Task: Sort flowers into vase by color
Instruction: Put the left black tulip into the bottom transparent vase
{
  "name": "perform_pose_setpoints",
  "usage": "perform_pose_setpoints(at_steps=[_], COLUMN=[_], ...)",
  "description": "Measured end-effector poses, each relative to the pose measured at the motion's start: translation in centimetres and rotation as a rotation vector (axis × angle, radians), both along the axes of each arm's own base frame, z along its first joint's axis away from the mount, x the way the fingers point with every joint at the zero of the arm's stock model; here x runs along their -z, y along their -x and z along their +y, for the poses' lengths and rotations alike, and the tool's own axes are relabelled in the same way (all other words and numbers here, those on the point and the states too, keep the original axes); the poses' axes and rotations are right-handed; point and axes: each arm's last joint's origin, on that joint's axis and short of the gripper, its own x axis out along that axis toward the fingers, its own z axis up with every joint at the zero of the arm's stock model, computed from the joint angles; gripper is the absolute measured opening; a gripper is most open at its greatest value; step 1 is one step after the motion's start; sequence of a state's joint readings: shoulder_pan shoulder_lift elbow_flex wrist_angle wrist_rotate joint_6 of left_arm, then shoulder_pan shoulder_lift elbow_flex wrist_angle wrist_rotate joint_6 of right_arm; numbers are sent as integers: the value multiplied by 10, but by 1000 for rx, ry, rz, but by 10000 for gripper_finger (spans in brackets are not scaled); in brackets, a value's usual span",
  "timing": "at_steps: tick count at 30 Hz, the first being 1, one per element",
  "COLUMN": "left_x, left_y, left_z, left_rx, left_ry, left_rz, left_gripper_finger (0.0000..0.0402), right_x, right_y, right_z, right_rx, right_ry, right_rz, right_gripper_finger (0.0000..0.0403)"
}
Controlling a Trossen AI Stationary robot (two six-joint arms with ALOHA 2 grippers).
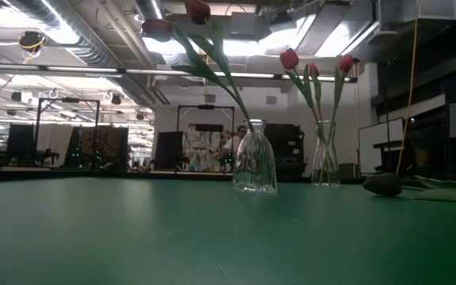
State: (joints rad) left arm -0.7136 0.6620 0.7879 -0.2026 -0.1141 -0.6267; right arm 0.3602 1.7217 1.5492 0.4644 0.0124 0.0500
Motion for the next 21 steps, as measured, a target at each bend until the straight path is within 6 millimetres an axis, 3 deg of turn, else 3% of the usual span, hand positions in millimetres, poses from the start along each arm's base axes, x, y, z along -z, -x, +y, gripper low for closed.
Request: perform_pose_setpoints(at_steps=[5,8,13,21], left_x=[3,1,-1,0], left_y=[1,7,19,27], left_z=[-8,-10,-13,-23], left_rx=[-12,-17,-25,-85], left_ry=[3,-2,-3,-81], left_rz=[24,6,-21,-59], left_gripper_finger=[92,92,92,92], right_x=[15,10,0,12], right_y=[-45,-65,-94,-129], right_z=[-3,0,9,13], right_rx=[-150,-204,-248,-277], right_ry=[-29,-25,-28,-86], right_rz=[-56,-109,-196,-216], right_gripper_finger=[1,1,1,4])
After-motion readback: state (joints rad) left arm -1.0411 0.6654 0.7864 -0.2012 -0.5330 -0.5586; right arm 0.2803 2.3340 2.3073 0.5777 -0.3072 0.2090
